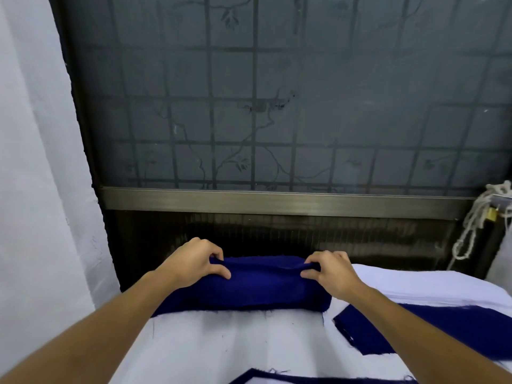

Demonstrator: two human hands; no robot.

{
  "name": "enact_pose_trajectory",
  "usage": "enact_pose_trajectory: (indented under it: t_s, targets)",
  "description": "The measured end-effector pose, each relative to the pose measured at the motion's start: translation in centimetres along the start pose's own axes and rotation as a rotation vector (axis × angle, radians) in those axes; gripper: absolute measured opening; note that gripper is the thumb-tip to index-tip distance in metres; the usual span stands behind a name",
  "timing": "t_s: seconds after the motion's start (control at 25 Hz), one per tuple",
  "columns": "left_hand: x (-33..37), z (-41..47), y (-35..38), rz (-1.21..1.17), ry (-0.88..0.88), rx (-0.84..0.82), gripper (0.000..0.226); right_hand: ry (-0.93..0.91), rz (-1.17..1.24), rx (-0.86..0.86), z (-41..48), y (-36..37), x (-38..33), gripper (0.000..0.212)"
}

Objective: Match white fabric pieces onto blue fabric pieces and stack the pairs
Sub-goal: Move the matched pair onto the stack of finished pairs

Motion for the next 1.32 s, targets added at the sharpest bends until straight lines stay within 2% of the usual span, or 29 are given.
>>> enact_pose_trajectory:
  t_s: [0.12, 0.2, 0.32, 0.44, 0.52, 0.64, 0.84, 0.92, 1.04, 1.2, 1.32]
  targets:
    - [-0.1, -2.3, 0.2, -0.014, -0.038, -0.015, 0.021, 0.084, 0.063, -0.045, -2.9, -0.9, 2.1, 0.024]
    - [0.3, -3.9, 0.7, -0.015, -0.06, -0.04, 0.026, 0.12, 0.152, -0.059, -5.1, -1.5, 3.4, 0.008]
    - [1.3, -5.8, 1.7, -0.054, -0.1, -0.082, 0.034, 0.16, 0.32, -0.048, -8.5, -2.2, 4.7, 0.019]
    - [1.6, -7.3, 3.0, -0.102, -0.148, -0.121, 0.04, 0.257, 0.534, -0.024, -11.7, -2.5, 5.9, 0.017]
    - [1.6, -8.5, 4.0, -0.159, -0.198, -0.171, 0.036, 0.315, 0.57, -0.021, -14.0, -2.5, 7.4, 0.018]
    - [1.8, -10.8, 5.2, -0.411, -0.296, -0.257, 0.029, 0.36, 0.508, -0.065, -17.2, -2.5, 10.7, 0.021]
    - [2.3, -13.3, 9.3, -0.681, -0.449, -0.041, 0.027, 0.452, 0.476, -0.09, -21.3, -1.4, 14.5, 0.028]
    - [2.8, -13.6, 11.4, -0.651, -0.525, 0.089, 0.03, 0.452, 0.471, -0.086, -22.8, -0.4, 15.1, 0.033]
    - [3.2, -13.9, 13.7, -0.446, -0.545, 0.236, 0.031, 0.446, 0.38, -0.056, -24.2, 1.4, 15.2, 0.038]
    - [2.6, -14.7, 15.8, -0.283, -0.566, 0.27, 0.029, 0.441, 0.202, 0.02, -25.4, 3.8, 14.8, 0.014]
    - [2.0, -15.3, 16.9, -0.254, -0.609, 0.277, 0.034, 0.415, -0.008, 0.15, -26.4, 5.6, 15.0, 0.012]
Point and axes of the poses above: each hand's wrist, its own z-axis towards the middle knuckle, its own y-axis out of the palm, x = y × z, the point moved 1 cm from there along z, towards the middle knuckle, and after that the axes turned 13 degrees about -z, right-handed, at the moved point
